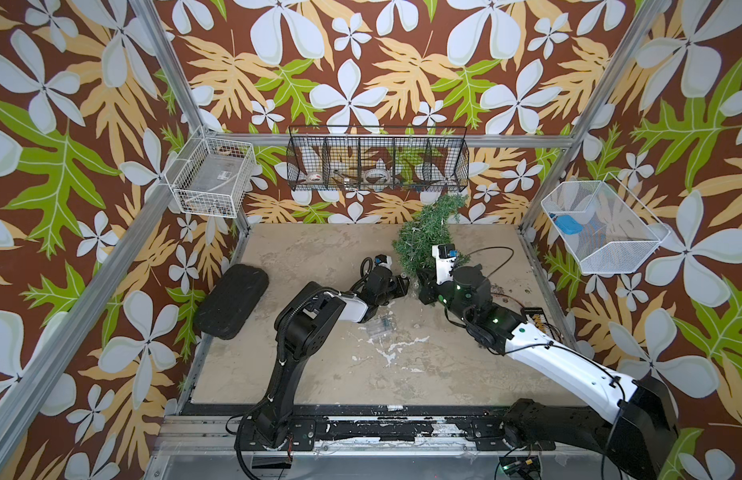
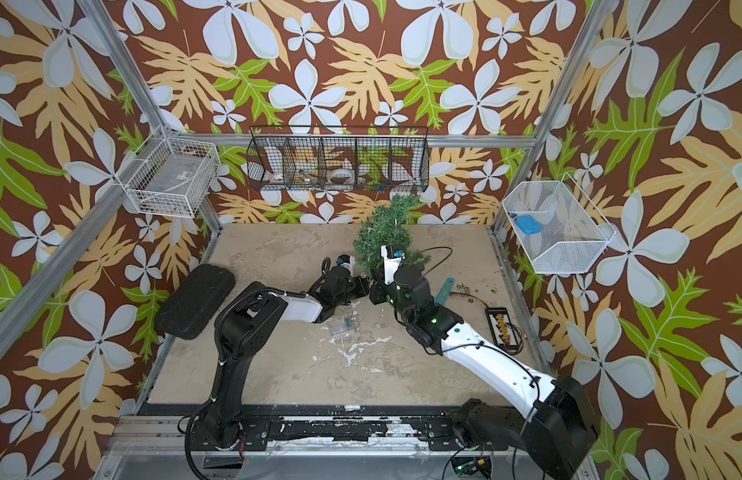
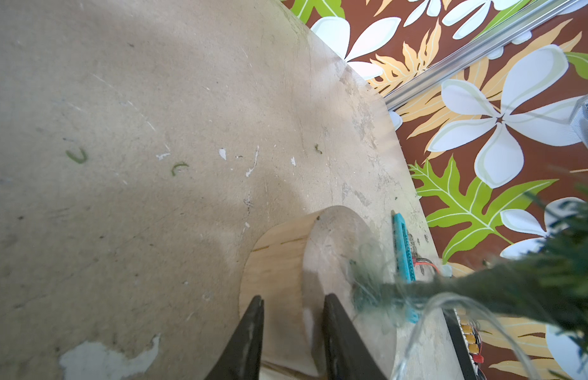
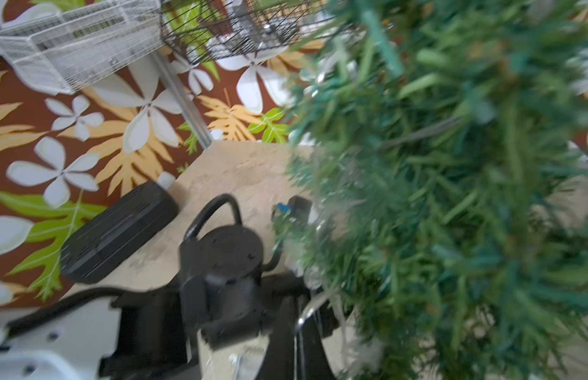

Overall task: Remove string lights from the small christmas tree
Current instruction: Remove the light string from the Christmas tree.

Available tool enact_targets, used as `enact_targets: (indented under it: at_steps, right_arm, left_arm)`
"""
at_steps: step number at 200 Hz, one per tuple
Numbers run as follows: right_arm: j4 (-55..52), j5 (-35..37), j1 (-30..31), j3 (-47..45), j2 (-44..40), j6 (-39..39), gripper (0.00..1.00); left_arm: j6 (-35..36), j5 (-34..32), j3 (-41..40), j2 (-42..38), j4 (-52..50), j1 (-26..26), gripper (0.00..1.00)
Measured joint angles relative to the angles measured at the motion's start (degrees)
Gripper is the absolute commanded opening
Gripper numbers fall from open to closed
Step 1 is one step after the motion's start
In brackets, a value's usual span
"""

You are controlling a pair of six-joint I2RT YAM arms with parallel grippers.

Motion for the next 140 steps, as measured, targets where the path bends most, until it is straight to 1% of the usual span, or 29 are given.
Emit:
enact_targets:
  at_steps: [48, 66, 116, 140]
  right_arm:
    - [0.61, 0.22, -0.2, 5.07, 5.92, -0.35, 0.03]
    - [0.98, 0.28, -0.2, 6.21, 7.58, -1.11, 0.06]
    - [1.29, 0.81, -0.61, 7.37, 10.19, -2.45, 0.15]
    - [1.46, 0.92, -1.4, 7.8, 11.04, -2.8, 0.16]
  left_arm:
    - [0.17, 0.07, 0.04, 0.15, 0.0, 0.0, 0.32]
    - [0.2, 0.17, 0.26, 0.28, -0.22, 0.0, 0.32]
    - [0.28, 0.33, 0.74, 0.22, -0.92, 0.0, 0.32]
    - [0.42, 0.35, 0.74, 0.28, -0.94, 0.0, 0.32]
